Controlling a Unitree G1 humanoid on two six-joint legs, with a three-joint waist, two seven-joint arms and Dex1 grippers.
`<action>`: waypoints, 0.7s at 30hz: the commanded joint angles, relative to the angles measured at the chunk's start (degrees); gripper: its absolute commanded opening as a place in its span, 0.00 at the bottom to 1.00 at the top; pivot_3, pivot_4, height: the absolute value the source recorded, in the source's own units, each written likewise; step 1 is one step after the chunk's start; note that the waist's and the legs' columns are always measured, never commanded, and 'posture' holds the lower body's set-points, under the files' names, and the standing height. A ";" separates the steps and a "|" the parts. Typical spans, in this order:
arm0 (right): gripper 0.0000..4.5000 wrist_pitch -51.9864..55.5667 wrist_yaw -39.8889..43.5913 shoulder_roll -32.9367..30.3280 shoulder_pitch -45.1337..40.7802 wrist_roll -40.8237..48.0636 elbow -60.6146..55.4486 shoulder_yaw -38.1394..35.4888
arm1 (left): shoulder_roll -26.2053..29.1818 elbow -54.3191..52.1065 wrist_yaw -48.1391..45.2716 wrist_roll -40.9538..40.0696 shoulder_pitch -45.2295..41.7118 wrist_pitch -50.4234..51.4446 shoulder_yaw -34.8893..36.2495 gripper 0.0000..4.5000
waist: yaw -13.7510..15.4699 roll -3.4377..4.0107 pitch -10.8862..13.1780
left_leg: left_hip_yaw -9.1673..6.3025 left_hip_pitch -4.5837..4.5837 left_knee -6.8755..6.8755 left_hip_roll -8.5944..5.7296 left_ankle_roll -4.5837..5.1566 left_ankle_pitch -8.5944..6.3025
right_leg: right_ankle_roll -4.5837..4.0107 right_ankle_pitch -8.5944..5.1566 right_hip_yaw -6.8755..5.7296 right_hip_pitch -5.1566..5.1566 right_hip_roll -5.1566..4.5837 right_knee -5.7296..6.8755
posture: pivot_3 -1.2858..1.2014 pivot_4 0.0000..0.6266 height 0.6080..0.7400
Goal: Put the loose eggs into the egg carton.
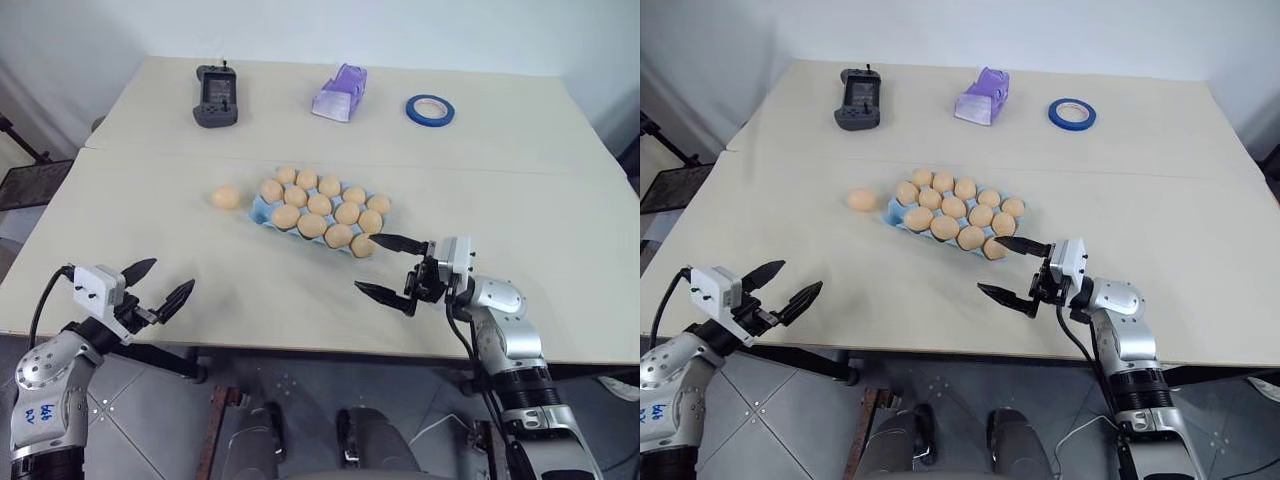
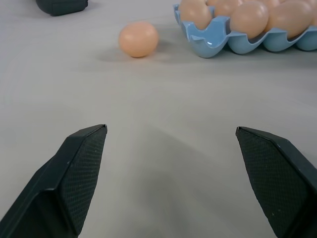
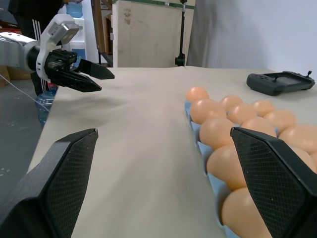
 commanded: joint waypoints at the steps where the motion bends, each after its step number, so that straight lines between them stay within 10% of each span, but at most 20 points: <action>1: 1.00 -1.17 0.30 0.32 -0.91 0.35 -0.54 -0.41 | -1.04 -2.82 2.67 -1.03 -0.64 1.53 -0.11 0.98 | 0.03 0.00 0.00 | 0.00 0.00 -0.04 0.00 -0.01 0.00 | -0.04 -0.03 -0.01 -0.02 0.02 0.00 | 0.52 0.24 1.00; 10: 1.00 -0.74 -0.49 -0.30 -0.32 0.36 -2.04 -0.97 | -2.56 8.41 7.07 3.13 -18.39 2.35 -6.82 0.98 | 0.29 -0.01 0.00 | -0.08 0.02 0.39 0.04 -0.01 0.07 | 0.13 0.05 -0.05 0.12 0.22 0.23 | 0.52 0.24 1.00; 21: 1.00 -0.55 -4.02 -0.47 3.01 0.23 -6.22 -1.67 | -4.71 55.55 14.10 15.03 -53.71 -11.52 -13.67 0.98 | 0.44 -0.04 0.02 | 0.05 -0.13 0.55 0.01 0.18 0.18 | 0.32 0.16 0.03 -0.03 0.26 0.29 | 0.52 0.24 1.00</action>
